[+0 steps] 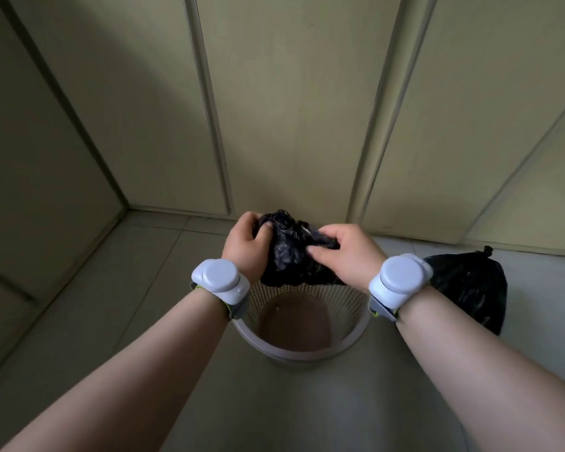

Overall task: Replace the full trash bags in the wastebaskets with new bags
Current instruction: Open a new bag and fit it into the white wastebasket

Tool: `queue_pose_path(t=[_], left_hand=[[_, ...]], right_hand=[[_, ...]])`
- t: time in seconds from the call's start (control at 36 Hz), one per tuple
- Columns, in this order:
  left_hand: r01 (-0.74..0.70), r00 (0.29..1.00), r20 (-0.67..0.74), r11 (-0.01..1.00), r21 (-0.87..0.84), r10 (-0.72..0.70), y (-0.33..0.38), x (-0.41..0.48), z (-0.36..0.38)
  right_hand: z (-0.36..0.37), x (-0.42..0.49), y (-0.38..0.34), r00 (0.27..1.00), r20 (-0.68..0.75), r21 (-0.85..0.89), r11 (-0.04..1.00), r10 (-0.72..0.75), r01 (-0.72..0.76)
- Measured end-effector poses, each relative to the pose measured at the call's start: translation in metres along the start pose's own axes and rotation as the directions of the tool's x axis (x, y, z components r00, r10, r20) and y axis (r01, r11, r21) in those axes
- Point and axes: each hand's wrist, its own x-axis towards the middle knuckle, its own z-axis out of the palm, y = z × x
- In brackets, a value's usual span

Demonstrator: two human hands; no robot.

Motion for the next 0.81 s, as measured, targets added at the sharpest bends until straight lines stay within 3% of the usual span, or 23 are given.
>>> queue_pose_path(t=[0.08, 0.19, 0.33, 0.42, 0.53, 0.61, 0.69, 0.81], left_hand=[[0.039, 0.997, -0.069, 0.999, -0.015, -0.039, 0.003, 0.007, -0.004], [0.096, 0.995, -0.005, 0.995, 0.001, -0.096, 0.003, 0.015, -0.01], [0.164, 0.937, 0.346, 0.94, -0.301, -0.053, 0.012, -0.003, -0.006], [0.214, 0.896, 0.442, 0.913, -0.346, -0.043, 0.008, -0.008, -0.002], [0.079, 0.903, 0.429, 0.973, -0.217, 0.022, 0.011, -0.007, 0.002], [-0.042, 0.927, 0.369, 0.997, -0.07, 0.065, 0.011, -0.003, 0.0], [-0.055, 0.962, 0.271, 0.995, 0.084, 0.03, 0.009, 0.003, -0.009], [-0.026, 0.985, 0.174, 0.992, 0.121, 0.004, 0.002, 0.008, -0.016]], right_hand=[[-0.012, 0.004, 0.005, 0.979, -0.201, -0.066, 0.997, -0.04, 0.027], [-0.026, 0.006, 0.01, 0.926, -0.368, -0.054, 0.997, -0.079, 0.063], [-0.024, 0.005, 0.01, 0.934, -0.337, -0.01, 0.993, -0.116, 0.12], [-0.017, 0.005, 0.007, 0.949, -0.285, 0.033, 0.989, -0.131, 0.146], [-0.01, 0.005, 0.003, 0.964, -0.234, 0.09, 0.984, -0.128, 0.152], [-0.014, 0.006, 0.003, 0.953, -0.272, 0.06, 0.986, -0.131, 0.153], [-0.022, 0.009, 0.007, 0.922, -0.373, 0.068, 0.988, -0.106, 0.141], [-0.03, 0.012, 0.009, 0.893, -0.449, 0.134, 0.985, -0.037, 0.109]])
